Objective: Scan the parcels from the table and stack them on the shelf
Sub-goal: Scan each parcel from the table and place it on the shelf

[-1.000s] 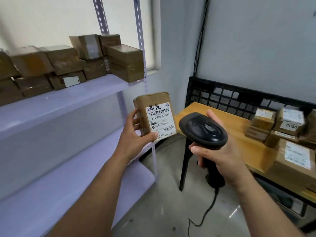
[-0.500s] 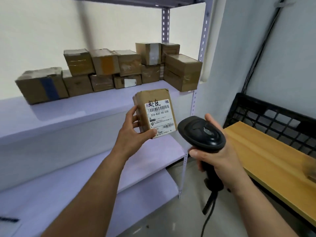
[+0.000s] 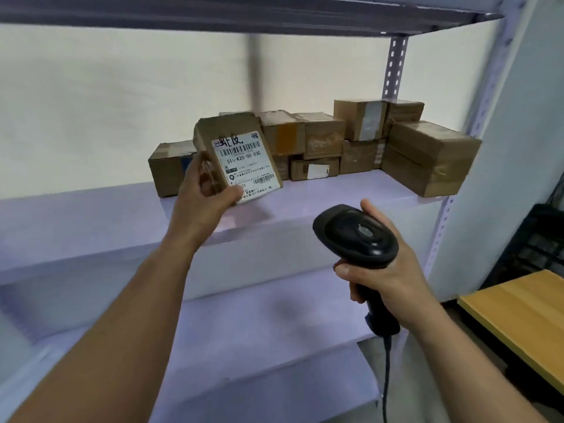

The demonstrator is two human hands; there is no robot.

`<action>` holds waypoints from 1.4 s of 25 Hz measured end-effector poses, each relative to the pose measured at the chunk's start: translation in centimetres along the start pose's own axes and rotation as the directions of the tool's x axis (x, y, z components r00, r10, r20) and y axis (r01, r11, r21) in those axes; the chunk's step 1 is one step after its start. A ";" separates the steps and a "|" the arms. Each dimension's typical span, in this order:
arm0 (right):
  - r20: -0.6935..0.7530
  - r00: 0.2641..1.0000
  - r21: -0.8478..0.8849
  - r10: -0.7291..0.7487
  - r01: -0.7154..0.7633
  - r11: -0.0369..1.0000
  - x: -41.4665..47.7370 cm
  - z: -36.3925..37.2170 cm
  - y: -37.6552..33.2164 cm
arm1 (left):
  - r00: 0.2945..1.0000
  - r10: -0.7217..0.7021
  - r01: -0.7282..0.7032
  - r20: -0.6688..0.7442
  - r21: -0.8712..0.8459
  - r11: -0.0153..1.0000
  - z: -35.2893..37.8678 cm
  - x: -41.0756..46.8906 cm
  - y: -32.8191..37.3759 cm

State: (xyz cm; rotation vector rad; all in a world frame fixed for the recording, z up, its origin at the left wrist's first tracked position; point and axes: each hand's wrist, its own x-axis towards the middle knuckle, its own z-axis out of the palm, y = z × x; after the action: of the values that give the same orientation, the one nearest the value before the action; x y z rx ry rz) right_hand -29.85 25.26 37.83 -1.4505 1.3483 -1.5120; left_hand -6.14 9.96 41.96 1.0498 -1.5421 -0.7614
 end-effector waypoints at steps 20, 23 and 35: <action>-0.172 0.985 -0.101 -0.031 0.014 0.995 12.6 11.6 1.5 | 0.996 -0.075 0.052 0.041 0.405 0.913 -5.5 21.9 -4.5; -0.198 0.980 -0.072 -0.036 0.022 0.997 12.4 11.4 1.5 | 0.997 -0.040 0.009 0.067 0.405 0.914 -5.3 21.8 -4.8; -0.199 0.979 -0.039 -0.043 0.036 0.999 7.9 7.0 0.6 | 0.918 0.364 -0.274 -0.157 0.413 0.868 -0.3 12.4 -2.8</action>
State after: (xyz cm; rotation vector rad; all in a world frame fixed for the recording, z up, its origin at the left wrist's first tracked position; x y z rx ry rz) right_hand -24.69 16.10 38.76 -1.3836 1.4776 -1.7052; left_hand -5.72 -2.46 44.62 1.0785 -1.6413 -0.0954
